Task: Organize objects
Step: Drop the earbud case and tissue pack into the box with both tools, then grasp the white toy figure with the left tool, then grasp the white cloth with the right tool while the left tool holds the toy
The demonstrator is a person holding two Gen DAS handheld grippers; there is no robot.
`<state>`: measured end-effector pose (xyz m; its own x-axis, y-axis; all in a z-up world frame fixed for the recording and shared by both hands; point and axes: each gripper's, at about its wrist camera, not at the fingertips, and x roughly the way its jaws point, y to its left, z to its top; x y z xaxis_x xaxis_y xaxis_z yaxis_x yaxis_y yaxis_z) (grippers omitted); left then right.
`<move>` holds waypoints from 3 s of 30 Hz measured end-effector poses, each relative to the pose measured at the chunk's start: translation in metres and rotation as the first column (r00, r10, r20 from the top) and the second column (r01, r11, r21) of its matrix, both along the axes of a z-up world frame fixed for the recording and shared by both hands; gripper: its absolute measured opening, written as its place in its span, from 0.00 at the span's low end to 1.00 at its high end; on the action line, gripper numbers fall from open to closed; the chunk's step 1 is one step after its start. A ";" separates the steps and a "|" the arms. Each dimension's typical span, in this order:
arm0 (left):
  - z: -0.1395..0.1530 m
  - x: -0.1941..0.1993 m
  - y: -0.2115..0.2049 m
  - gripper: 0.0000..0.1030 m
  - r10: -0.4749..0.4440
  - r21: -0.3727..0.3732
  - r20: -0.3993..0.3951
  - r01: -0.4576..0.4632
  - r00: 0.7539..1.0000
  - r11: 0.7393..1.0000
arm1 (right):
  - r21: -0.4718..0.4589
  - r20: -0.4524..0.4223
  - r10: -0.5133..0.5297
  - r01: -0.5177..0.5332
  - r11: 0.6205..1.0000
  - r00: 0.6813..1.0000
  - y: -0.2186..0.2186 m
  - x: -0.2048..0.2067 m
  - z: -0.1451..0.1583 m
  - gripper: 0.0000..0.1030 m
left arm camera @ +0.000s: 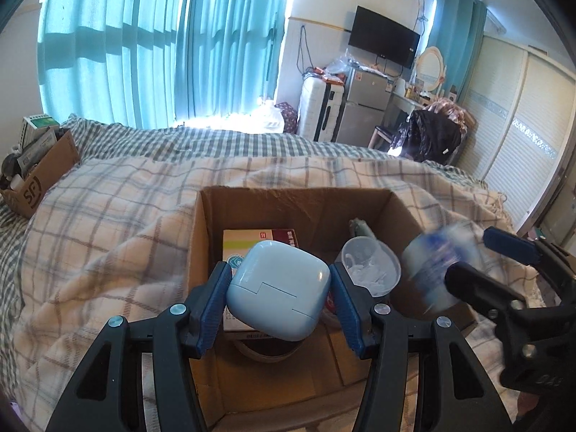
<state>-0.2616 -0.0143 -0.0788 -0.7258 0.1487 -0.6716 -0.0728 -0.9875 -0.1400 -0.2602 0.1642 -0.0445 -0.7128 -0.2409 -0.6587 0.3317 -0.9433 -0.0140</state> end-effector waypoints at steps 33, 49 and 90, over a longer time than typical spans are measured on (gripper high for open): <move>-0.037 0.124 -0.011 0.94 0.148 -0.038 -0.046 -0.150 0.988 0.988 | -0.019 0.074 -0.117 0.119 0.993 0.990 0.029 0.099 -0.046 1.00; -0.092 0.101 0.019 0.69 0.013 -0.101 0.187 0.006 0.982 0.995 | -0.020 0.167 -0.171 0.177 0.984 0.971 0.037 0.090 -0.065 1.00; -0.060 0.119 -0.031 0.60 0.144 -0.043 0.138 -0.139 0.980 0.989 | 0.075 0.345 -0.001 -0.026 0.997 0.939 -0.048 0.053 -0.135 0.14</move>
